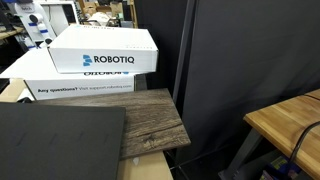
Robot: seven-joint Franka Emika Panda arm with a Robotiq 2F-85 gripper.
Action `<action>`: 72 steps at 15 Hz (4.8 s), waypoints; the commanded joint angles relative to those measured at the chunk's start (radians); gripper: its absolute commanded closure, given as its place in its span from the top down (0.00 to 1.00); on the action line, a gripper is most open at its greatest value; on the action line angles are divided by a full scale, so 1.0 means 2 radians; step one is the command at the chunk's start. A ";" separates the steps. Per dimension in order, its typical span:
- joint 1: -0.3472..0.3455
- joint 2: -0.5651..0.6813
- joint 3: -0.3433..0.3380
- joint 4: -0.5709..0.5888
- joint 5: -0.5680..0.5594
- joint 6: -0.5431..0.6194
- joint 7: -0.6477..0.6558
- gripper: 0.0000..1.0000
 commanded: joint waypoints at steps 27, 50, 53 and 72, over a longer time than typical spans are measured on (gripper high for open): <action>0.001 0.001 -0.005 0.002 0.011 -0.008 -0.010 1.00; -0.007 0.000 0.001 0.001 -0.006 0.000 0.000 1.00; -0.007 0.000 0.001 0.001 -0.006 0.000 0.000 1.00; -0.007 0.000 0.001 0.001 -0.006 0.000 0.000 1.00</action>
